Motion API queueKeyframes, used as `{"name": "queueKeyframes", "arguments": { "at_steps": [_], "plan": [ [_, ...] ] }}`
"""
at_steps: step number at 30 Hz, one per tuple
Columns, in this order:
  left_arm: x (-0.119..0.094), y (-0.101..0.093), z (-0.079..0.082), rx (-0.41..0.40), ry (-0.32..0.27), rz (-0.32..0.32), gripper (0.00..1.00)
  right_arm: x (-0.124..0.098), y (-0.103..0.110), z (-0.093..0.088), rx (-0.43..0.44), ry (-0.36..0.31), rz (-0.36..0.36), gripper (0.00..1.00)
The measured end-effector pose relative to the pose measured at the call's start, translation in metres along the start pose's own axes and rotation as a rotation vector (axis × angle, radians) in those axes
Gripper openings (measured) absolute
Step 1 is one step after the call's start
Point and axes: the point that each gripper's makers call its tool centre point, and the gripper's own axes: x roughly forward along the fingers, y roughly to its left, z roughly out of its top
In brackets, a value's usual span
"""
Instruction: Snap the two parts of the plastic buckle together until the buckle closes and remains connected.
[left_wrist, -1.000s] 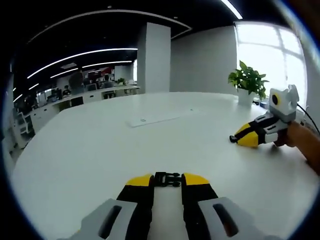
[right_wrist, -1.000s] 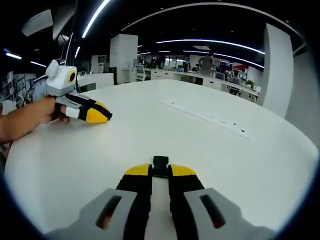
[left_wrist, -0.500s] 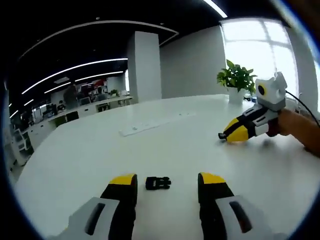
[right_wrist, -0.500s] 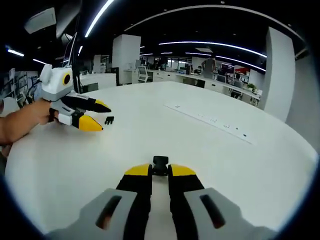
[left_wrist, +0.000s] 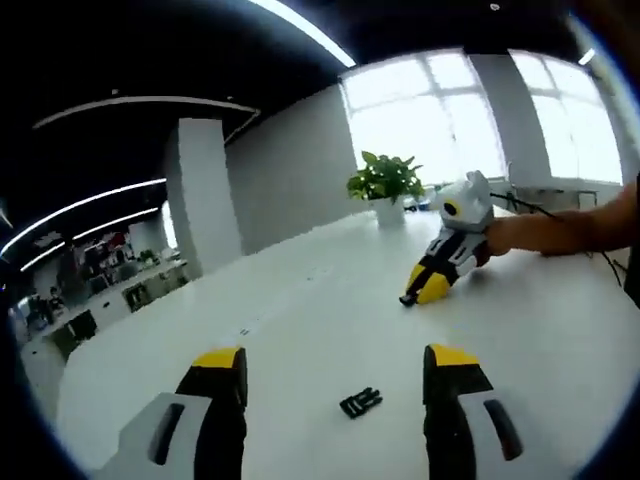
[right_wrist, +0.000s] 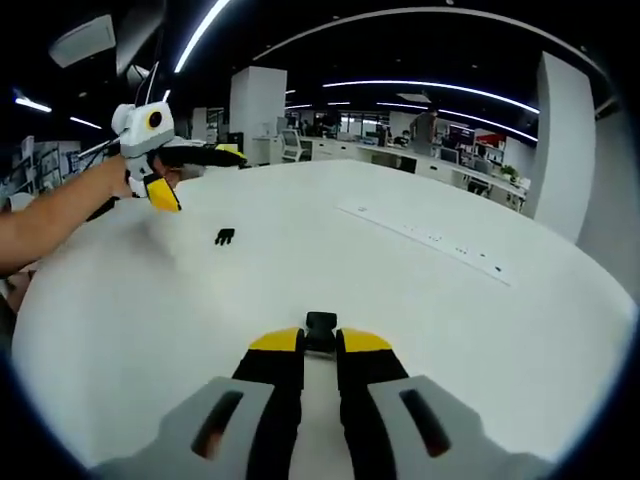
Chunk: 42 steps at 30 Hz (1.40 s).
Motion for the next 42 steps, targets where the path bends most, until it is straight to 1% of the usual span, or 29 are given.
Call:
{"name": "queueKeyframes", "arguments": {
  "at_steps": [1,2,3,4,5,6,7,8,9,11,12,14,15,16,17,19,20,23,24,31,33,35,37,38,42],
  "plan": [
    [0.003,-0.001,-0.002,0.033,0.011,-0.02,0.66,-0.002,0.006,0.001,-0.001,-0.006,0.01,0.12],
    [0.007,-0.008,-0.005,0.05,0.033,-0.06,0.67,-0.004,0.009,0.002,-0.001,-0.013,0.021,0.12],
    [0.01,-0.015,-0.007,0.064,0.029,-0.105,0.68,-0.005,0.01,0.003,0.002,-0.018,0.027,0.12],
    [0.016,-0.028,-0.008,0.067,0.024,-0.15,0.69,-0.005,0.011,0.003,0.004,-0.021,0.033,0.12],
    [0.018,-0.035,-0.012,0.059,0.032,-0.194,0.69,-0.004,0.008,0.002,0.006,-0.022,0.036,0.12],
    [0.019,-0.039,-0.019,0.047,0.054,-0.238,0.67,-0.004,0.007,0.002,0.007,-0.025,0.044,0.12],
    [0.02,-0.039,-0.021,0.048,0.06,-0.249,0.64,-0.005,0.01,0.002,0.007,-0.027,0.049,0.12],
    [0.021,-0.034,-0.021,0.05,0.052,-0.235,0.64,-0.005,0.011,0.002,0.008,-0.029,0.051,0.12],
    [0.022,-0.032,-0.022,0.045,0.05,-0.242,0.64,-0.006,0.012,0.002,0.008,-0.031,0.053,0.12],
    [0.022,-0.034,-0.024,-0.008,0.049,-0.264,0.64,-0.005,0.013,0.003,0.009,-0.033,0.058,0.12],
    [0.022,-0.037,-0.028,-0.032,0.071,-0.277,0.63,-0.005,0.014,0.003,0.008,-0.033,0.061,0.12],
    [0.021,-0.054,-0.033,-0.051,0.092,-0.331,0.61,-0.002,0.01,0.006,0.008,-0.038,0.065,0.12],
    [0.021,-0.057,-0.035,-0.053,0.1,-0.342,0.59,-0.001,0.01,0.006,0.008,-0.039,0.065,0.12],
    [0.019,-0.072,-0.032,-0.08,0.085,-0.351,0.58,-0.001,0.009,0.006,0.007,-0.038,0.067,0.12],
    [0.018,-0.073,-0.033,-0.059,0.095,-0.345,0.57,0.001,0.007,0.006,0.008,-0.036,0.067,0.12],
    [0.017,-0.076,-0.033,-0.061,0.099,-0.339,0.54,0.001,0.005,0.005,0.014,-0.035,0.068,0.12],
    [0.018,-0.069,-0.035,-0.069,0.101,-0.341,0.52,0.001,0.004,0.005,0.015,-0.036,0.067,0.12],
    [0.015,-0.078,-0.038,-0.126,0.109,-0.373,0.47,0.0,0.003,0.005,0.021,-0.039,0.064,0.12],
    [0.016,-0.073,-0.041,-0.144,0.109,-0.378,0.46,0.0,0.002,0.005,0.021,-0.038,0.063,0.12],
    [0.018,-0.062,-0.043,-0.175,0.084,-0.389,0.45,0.003,0.002,0.007,0.013,-0.04,0.065,0.12],
    [0.018,-0.06,-0.044,-0.173,0.085,-0.388,0.42,0.003,0.002,0.006,0.011,-0.038,0.066,0.12],
    [0.019,-0.059,-0.044,-0.179,0.081,-0.39,0.35,0.003,0.004,0.005,0.007,-0.035,0.067,0.12],
    [0.017,-0.061,-0.043,-0.191,0.076,-0.408,0.3,0.002,0.004,0.005,0.005,-0.036,0.066,0.12],
    [0.016,-0.062,-0.043,-0.194,0.077,-0.415,0.28,0.002,0.004,0.006,0.005,-0.037,0.067,0.12],
    [0.014,-0.064,-0.043,-0.19,0.078,-0.42,0.28,0.0,0.006,0.007,0.004,-0.04,0.066,0.12]
  ]
}}
